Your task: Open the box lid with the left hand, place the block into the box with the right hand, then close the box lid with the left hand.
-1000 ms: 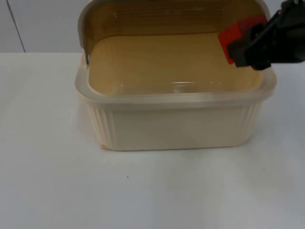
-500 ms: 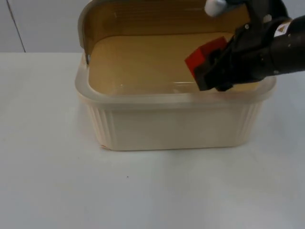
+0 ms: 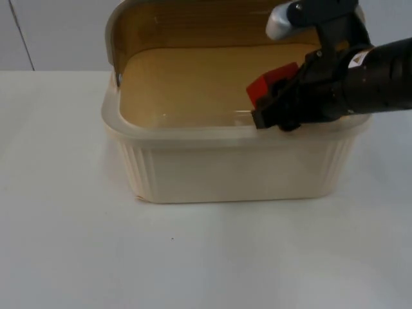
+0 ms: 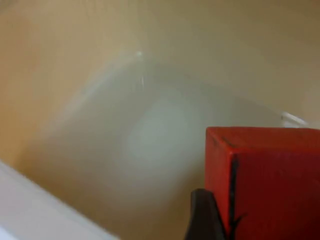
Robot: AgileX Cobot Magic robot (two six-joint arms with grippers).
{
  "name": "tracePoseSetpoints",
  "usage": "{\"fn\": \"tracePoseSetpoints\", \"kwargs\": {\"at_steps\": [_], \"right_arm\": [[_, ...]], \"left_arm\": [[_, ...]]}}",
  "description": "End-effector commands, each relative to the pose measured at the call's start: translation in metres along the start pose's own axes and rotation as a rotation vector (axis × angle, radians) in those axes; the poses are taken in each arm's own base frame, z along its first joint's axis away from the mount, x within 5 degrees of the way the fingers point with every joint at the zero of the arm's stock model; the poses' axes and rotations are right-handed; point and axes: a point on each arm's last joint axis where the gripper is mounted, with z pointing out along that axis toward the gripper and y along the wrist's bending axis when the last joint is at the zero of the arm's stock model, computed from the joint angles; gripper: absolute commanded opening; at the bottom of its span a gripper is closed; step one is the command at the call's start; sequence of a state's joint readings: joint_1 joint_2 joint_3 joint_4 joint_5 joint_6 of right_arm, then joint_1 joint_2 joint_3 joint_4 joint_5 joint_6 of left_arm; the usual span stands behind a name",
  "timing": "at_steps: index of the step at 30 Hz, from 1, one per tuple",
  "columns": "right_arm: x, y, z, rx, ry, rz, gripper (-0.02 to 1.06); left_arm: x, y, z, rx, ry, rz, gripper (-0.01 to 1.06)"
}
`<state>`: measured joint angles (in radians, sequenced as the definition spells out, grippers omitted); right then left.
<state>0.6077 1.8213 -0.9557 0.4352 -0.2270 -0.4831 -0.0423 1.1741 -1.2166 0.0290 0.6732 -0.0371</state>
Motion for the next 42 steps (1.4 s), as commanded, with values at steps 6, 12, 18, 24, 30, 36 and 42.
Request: {"fn": "tracePoseSetpoints", "kwargs": {"at_steps": [6,12,18,24,30,36,42], "right_arm": [[-0.013,0.002,0.008,-0.006,-0.029,-0.008,0.04],[-0.009,0.004,0.014,-0.017,-0.001,-0.009,0.14],[-0.009,0.004,0.014,-0.015,-0.003,-0.009,0.63],[-0.008,0.004,0.014,-0.02,0.005,-0.011,1.05],[-0.006,0.007,0.01,-0.053,0.056,-0.005,1.05],[-0.026,0.007,-0.015,-0.088,0.039,0.0,1.05],[-0.053,0.005,-0.058,-0.136,0.003,0.05,1.05]], "left_arm": [[0.002,-0.001,-0.001,0.0,0.002,0.0,1.05],[0.002,-0.001,-0.001,0.0,0.002,0.0,1.05],[0.002,-0.001,-0.001,0.0,0.004,0.0,1.05],[0.002,-0.001,-0.001,0.0,0.004,0.0,1.05],[0.002,-0.001,-0.001,0.0,0.004,0.0,1.05],[0.002,-0.001,-0.001,0.0,0.004,0.0,1.05],[0.002,-0.001,-0.001,0.0,0.004,0.0,1.05]]}}
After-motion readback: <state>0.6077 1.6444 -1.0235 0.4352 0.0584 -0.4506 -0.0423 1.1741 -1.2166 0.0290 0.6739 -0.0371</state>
